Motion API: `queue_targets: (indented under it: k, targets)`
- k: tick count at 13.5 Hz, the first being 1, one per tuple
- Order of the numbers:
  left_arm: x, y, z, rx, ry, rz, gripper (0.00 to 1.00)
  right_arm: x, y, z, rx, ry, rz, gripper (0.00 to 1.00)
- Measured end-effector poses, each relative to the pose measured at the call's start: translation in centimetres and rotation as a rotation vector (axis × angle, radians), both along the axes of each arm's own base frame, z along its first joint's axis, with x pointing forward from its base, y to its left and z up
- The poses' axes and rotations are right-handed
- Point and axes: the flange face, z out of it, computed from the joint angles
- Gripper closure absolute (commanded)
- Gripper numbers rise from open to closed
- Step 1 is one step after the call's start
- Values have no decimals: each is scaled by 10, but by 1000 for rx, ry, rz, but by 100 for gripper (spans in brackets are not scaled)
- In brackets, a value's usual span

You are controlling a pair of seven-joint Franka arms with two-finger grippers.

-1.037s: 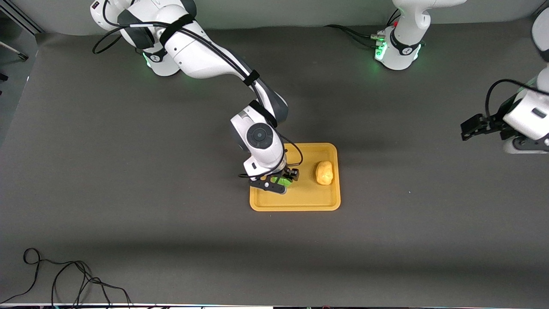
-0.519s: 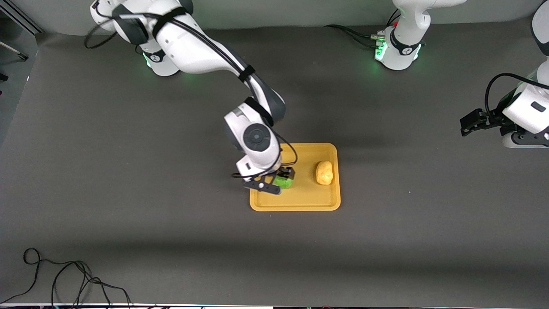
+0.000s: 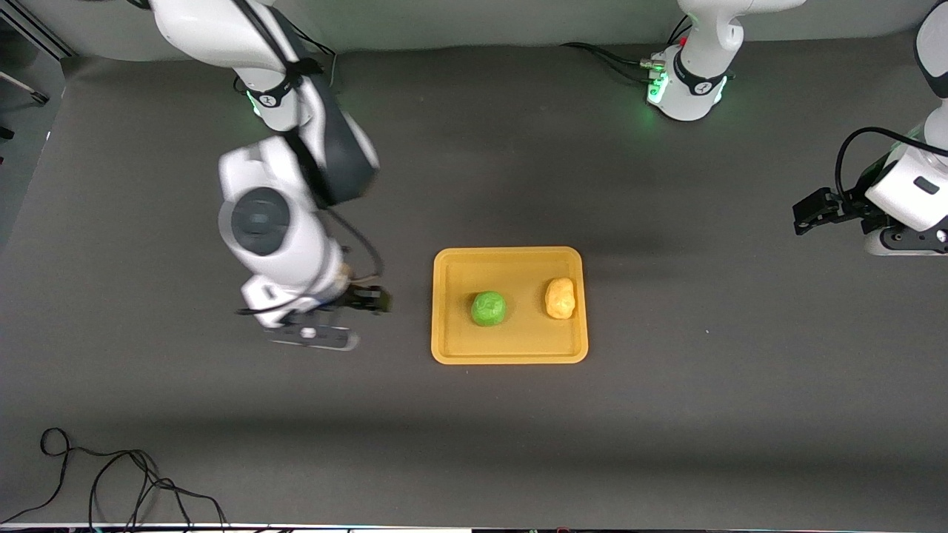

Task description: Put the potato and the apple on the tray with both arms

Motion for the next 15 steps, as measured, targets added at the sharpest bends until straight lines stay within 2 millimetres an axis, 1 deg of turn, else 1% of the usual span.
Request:
queue_targets:
  k: [2, 5, 7, 9, 10, 11, 12, 15]
  targets:
    - [0, 0, 0, 0, 0, 0, 0, -6, -42, 18, 15, -6, -12, 0]
    - [0, 0, 0, 0, 1, 0, 0, -20, -101, 56, 57, -28, -16, 0]
    - [0, 0, 0, 0, 1, 0, 0, -25, -139, 79, 67, -50, 35, 0]
    - [0, 0, 0, 0, 1, 0, 0, -29, -182, 93, 83, -39, 46, 0]
    - [0, 0, 0, 0, 1, 0, 0, -32, -201, 99, 88, -29, 49, 0]
    - [0, 0, 0, 0, 1, 0, 0, -35, -215, 105, 73, -24, 53, 0]
    - [0, 0, 0, 0, 1, 0, 0, -40, -225, 111, 57, -21, 55, 0]
    - [0, 0, -1, 0, 1, 0, 0, -50, -246, 125, 54, -15, 59, 0]
